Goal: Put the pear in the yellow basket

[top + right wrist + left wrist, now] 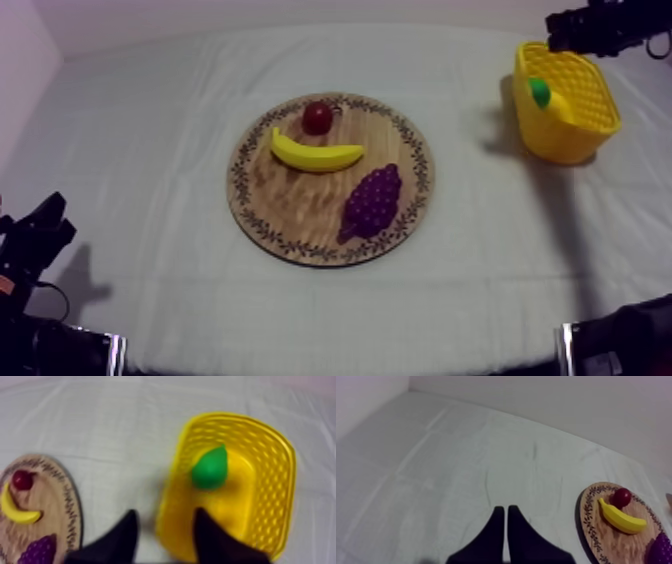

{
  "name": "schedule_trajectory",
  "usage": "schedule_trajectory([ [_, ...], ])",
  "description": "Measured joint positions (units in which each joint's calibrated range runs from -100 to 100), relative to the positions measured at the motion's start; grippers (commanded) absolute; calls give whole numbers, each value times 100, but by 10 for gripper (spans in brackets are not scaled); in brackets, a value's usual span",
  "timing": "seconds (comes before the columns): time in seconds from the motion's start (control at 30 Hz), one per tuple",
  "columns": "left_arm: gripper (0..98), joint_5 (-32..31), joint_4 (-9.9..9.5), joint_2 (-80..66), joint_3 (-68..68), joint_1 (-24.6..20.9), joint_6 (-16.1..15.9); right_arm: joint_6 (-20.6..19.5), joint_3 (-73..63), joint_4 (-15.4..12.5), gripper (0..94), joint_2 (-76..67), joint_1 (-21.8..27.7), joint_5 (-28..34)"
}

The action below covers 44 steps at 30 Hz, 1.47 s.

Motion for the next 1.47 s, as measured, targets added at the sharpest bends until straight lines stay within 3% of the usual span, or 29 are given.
schedule_trajectory([
  [0.13,1,0,0,0,0,0,0,187,1184,-154,29,-1133,-220,-659],
  [0.4,1,0,0,0,0,0,0,621,3787,-587,6,-3510,-333,-1635],
  [0.53,1,0,0,0,0,0,0,895,4976,-703,5,-4659,-184,-1693],
  [0.73,1,0,0,0,0,0,0,894,6336,-429,26,-6195,-88,-1506],
  [0.9,1,0,0,0,0,0,0,502,6883,-214,8,-7179,-85,-1265],
  [1.07,1,0,0,0,0,0,0,226,7010,68,5,-7915,31,-1585],
  [1.33,1,0,0,0,0,0,0,550,7027,158,5,-8324,26,-1652],
  [1.47,1,0,0,0,0,0,-1,524,7034,158,5,-8343,93,-1652],
])
